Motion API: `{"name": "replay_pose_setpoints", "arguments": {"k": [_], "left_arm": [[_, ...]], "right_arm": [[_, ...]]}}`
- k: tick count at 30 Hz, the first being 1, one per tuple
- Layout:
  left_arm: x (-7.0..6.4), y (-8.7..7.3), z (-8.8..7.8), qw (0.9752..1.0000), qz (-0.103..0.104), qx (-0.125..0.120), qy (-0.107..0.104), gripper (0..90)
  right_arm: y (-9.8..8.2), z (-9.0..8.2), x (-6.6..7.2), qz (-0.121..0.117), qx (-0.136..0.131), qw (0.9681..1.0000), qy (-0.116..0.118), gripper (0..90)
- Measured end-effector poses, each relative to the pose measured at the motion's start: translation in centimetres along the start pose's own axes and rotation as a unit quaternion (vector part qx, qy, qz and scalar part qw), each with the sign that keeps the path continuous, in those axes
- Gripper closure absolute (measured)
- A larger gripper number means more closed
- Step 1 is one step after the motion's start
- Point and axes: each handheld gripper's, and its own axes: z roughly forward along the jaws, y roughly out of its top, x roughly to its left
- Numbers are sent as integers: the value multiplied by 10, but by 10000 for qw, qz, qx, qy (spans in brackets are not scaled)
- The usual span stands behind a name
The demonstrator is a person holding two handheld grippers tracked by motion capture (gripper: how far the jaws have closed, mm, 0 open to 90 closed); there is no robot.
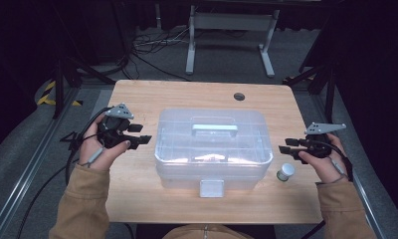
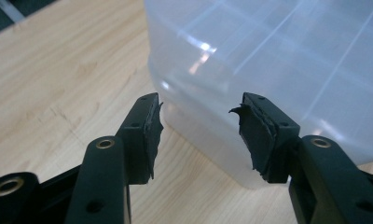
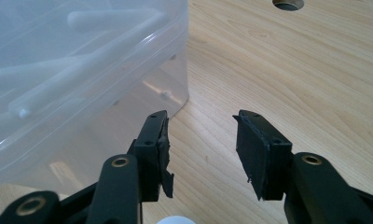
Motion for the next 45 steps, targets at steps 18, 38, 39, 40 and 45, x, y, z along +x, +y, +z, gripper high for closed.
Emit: {"name": "replay_pose_setpoints", "arguments": {"k": [18,38,39,40,45], "left_arm": [[-38,58,11,9937,661,-506,-746,455],[-54,81,64,9889,1075,-218,-999,462],[-54,81,67,9890,1076,-208,-996,465],[-55,81,69,9891,1074,-160,-991,465],[-57,82,77,9892,1088,-153,-970,582]], "right_arm": [[-7,-2,4,20,2,10000,26,536],[-17,-10,7,94,-119,9999,13,529],[-17,-10,8,113,-115,9999,8,529],[-17,-10,8,113,-115,9999,8,529],[-18,-10,9,87,-101,9999,13,530]]}}
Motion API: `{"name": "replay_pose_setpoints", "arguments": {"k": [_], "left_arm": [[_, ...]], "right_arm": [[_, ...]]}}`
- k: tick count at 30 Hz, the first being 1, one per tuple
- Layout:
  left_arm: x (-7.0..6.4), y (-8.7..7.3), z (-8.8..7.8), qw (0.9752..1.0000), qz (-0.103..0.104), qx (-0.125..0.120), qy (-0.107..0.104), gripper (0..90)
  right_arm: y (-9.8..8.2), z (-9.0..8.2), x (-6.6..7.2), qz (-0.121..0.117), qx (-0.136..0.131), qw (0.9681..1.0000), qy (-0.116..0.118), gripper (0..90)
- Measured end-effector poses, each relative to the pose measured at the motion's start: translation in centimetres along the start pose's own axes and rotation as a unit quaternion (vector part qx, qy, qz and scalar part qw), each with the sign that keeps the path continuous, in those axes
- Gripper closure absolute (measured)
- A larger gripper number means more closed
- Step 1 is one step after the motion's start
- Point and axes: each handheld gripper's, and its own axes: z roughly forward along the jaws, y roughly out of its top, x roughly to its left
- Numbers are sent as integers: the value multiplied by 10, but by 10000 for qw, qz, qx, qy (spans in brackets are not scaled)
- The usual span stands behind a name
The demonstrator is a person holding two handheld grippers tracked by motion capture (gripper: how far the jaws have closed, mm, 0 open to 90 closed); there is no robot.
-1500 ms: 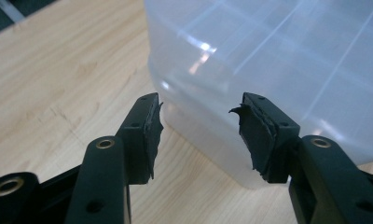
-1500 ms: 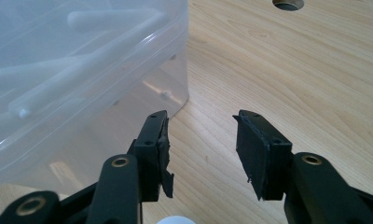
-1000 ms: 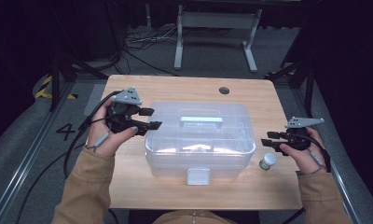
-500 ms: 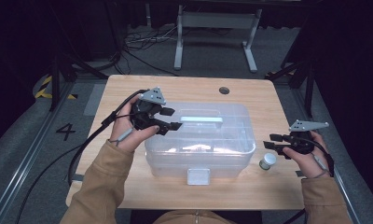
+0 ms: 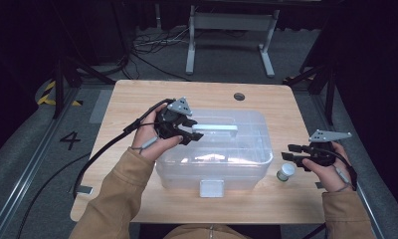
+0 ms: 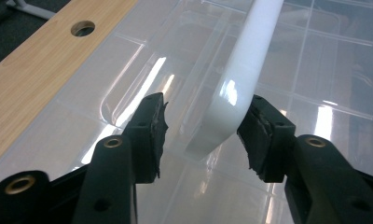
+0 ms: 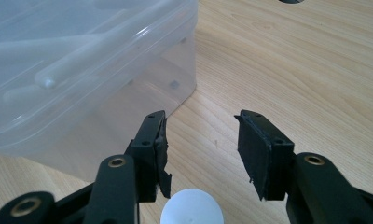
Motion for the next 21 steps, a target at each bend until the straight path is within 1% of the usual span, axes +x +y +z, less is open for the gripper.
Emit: {"name": "replay_pose_setpoints", "arguments": {"k": [1,3,4,8,10,14,15,18,21], "left_arm": [[-1,1,1,10000,45,-13,55,582],[-2,2,0,9999,89,16,47,723],[-3,3,0,9999,110,-22,6,723],[-5,6,-1,9995,261,83,169,747],[-5,8,-1,9993,264,159,195,751],[-2,14,-2,9992,176,293,197,752],[-1,15,-3,9993,141,260,215,751],[2,19,-6,9993,98,263,262,750],[5,25,-7,9990,42,362,244,748]], "right_arm": [[0,0,0,6,2,10000,6,530],[0,0,1,-3,-2,10000,26,532],[0,0,1,-3,-2,10000,26,532],[0,-1,3,-26,-21,10000,35,540],[0,-2,4,-40,-27,10000,34,545],[-2,-5,7,-62,-32,10000,58,562],[-3,-7,8,-78,-41,10000,48,578],[-3,-9,9,-60,-68,9999,45,598],[-4,-12,12,-15,-83,9999,83,634]]}}
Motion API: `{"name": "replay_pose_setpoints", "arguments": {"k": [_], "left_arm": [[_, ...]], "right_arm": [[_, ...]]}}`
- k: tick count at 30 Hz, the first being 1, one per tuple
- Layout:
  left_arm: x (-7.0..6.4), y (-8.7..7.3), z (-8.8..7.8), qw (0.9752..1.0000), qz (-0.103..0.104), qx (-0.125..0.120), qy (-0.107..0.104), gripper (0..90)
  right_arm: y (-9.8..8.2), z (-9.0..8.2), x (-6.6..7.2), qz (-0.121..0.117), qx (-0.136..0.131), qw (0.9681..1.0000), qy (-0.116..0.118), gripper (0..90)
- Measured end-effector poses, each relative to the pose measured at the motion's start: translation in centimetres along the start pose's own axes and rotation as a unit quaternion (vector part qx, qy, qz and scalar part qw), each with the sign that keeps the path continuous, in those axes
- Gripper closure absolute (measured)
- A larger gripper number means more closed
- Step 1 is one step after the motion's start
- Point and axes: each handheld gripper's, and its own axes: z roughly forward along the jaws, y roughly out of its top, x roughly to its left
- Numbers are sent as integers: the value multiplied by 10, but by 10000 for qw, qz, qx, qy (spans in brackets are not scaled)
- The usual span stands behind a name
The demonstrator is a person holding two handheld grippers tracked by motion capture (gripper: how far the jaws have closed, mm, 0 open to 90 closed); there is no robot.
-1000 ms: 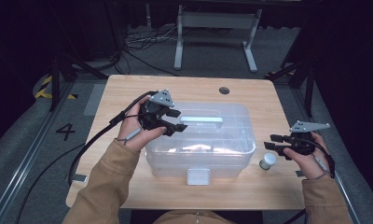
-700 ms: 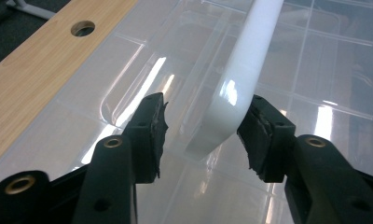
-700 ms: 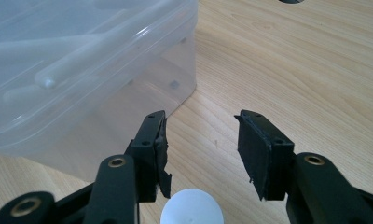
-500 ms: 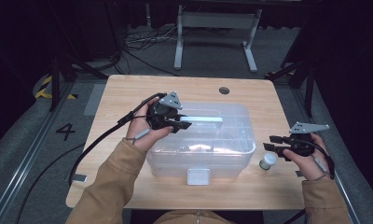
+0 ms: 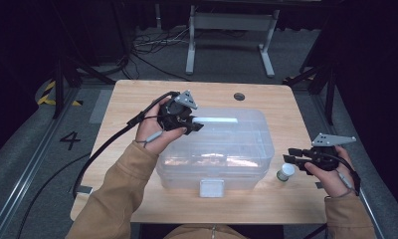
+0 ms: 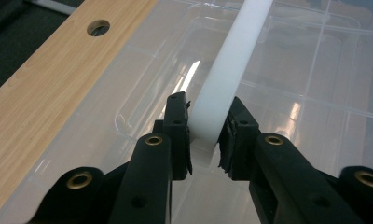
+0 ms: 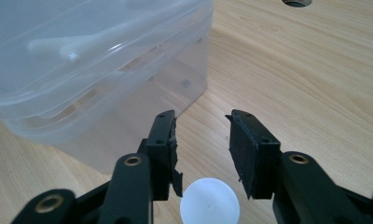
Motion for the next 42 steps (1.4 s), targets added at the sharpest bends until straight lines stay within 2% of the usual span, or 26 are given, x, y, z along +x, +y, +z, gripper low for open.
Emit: {"name": "replay_pose_setpoints", "arguments": {"k": [3,10,17,20,23,24,28,29,30,32,36,37,39,42], "left_arm": [[5,4,-1,9999,-68,27,-76,745],[18,15,-6,9998,-213,-20,-20,736],[28,22,-7,9994,-336,-3,-58,728],[30,25,-7,9994,-335,11,-58,723],[32,25,-7,9993,-353,-1,-73,721],[32,25,-8,9993,-358,1,-79,721],[31,26,-8,9994,-349,14,-54,720],[31,26,-8,9994,-331,26,-39,719],[31,27,-9,9995,-305,34,-21,718],[31,27,-10,9995,-315,26,-14,720],[29,28,-11,9995,-290,81,25,720],[28,28,-11,9996,-268,90,46,720],[28,27,-11,9996,-269,80,59,720],[27,27,-11,9996,-261,67,74,719]], "right_arm": [[-1,-2,2,4,2,10000,26,667],[0,-4,7,31,-10,9999,132,712],[1,-4,10,12,-27,9998,222,745],[3,-5,13,-54,-42,9997,242,786],[6,-4,16,-64,-22,9991,411,848],[7,-4,20,-94,-26,9986,526,888],[11,-5,26,-203,-192,9975,655,899],[13,-5,29,-246,-271,9967,725,899],[16,-5,34,-309,-373,9948,893,900],[18,-4,38,-399,-441,9928,1043,900],[21,-2,45,-497,-514,9902,1197,900],[22,-1,47,-499,-604,9884,1299,900],[23,-1,48,-508,-663,9874,1346,900],[24,-1,50,-571,-646,9881,1273,900]]}}
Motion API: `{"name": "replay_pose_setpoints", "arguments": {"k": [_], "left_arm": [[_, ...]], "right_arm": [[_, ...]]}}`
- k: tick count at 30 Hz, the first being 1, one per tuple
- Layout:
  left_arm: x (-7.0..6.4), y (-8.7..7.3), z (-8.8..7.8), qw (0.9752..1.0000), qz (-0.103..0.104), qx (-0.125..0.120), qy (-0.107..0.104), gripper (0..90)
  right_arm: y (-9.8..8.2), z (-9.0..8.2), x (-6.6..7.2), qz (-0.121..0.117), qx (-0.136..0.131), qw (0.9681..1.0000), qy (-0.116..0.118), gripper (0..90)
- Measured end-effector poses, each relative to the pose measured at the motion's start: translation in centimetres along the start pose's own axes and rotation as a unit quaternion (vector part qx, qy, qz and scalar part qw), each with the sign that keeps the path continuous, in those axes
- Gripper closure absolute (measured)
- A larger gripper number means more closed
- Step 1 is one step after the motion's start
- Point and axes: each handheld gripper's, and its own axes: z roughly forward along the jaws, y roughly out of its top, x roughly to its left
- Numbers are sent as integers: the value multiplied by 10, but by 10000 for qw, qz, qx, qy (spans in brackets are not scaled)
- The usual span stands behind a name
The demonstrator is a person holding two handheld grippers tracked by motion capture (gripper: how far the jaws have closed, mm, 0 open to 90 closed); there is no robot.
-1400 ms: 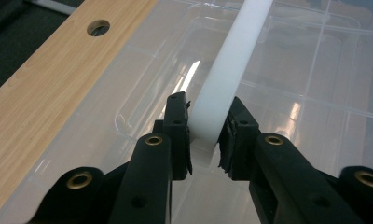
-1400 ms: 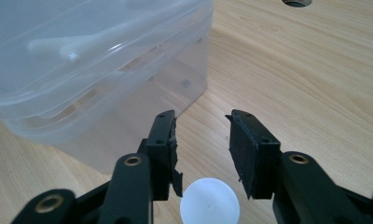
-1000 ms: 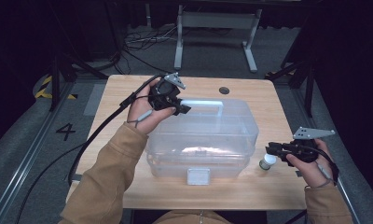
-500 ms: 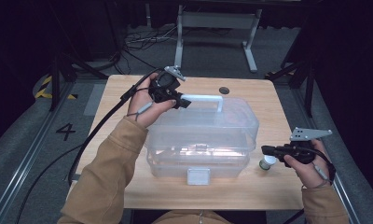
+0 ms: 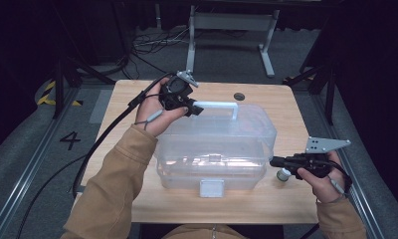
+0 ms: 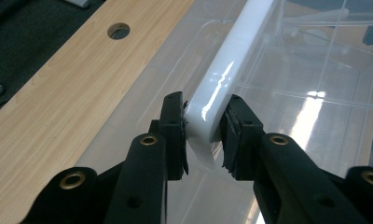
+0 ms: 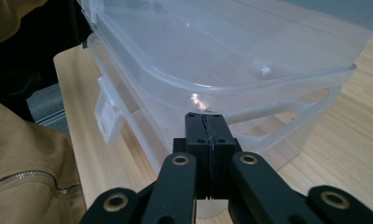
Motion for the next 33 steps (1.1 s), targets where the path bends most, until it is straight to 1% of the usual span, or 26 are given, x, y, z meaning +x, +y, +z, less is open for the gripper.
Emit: {"name": "replay_pose_setpoints", "arguments": {"k": [2,3,4,5,7,9,11,12,13,14,15,18,20,23,25,27,32,33], "left_arm": [[-2,0,-1,9999,67,-50,105,715],[-3,-1,-1,9998,81,-133,117,697],[-4,-1,-5,9997,73,-246,30,651],[-6,-1,-7,9995,70,-320,-20,581],[-9,-1,-12,9992,146,-379,45,523],[-12,-2,-16,9988,188,-436,105,493],[-15,-5,-21,9978,208,-587,219,483],[-16,-6,-24,9971,231,-687,228,483],[-17,-7,-27,9963,245,-799,215,502],[-17,-7,-27,9963,245,-799,215,513],[-20,-9,-35,9944,252,-1021,127,513],[-26,-10,-47,9922,183,-1230,-21,555],[-29,-12,-53,9916,171,-1281,-64,574],[-36,-15,-60,9915,198,-1284,-36,580],[-40,-18,-63,9918,175,-1263,-87,588],[-46,-20,-66,9920,177,-1245,-104,596],[-58,-25,-70,9926,270,-1171,-170,597],[-61,-26,-70,9927,254,-1168,-186,597]], "right_arm": [[0,1,1,-28,18,10000,-18,900],[1,1,1,-46,23,10000,-35,900],[1,1,1,-44,14,10000,-30,900],[1,1,1,-32,-4,10000,-13,900],[2,2,1,-25,-18,10000,-3,900],[2,2,1,-34,-26,10000,-22,900],[3,2,2,-34,-18,10000,-47,900],[3,2,2,-28,-29,10000,-53,900],[4,3,1,-32,-58,10000,-68,900],[4,3,1,-32,-58,10000,-68,900],[4,2,1,-29,-92,9999,-72,900],[7,1,0,-21,-201,9997,-101,900],[9,1,-1,-16,-252,9996,-116,900],[11,0,-2,-1,-349,9992,-171,900],[13,0,-2,28,-410,9989,-229,900],[15,1,-3,37,-458,9985,-298,900],[20,1,-5,37,-585,9975,-398,900],[21,1,-6,30,-598,9973,-427,900]]}}
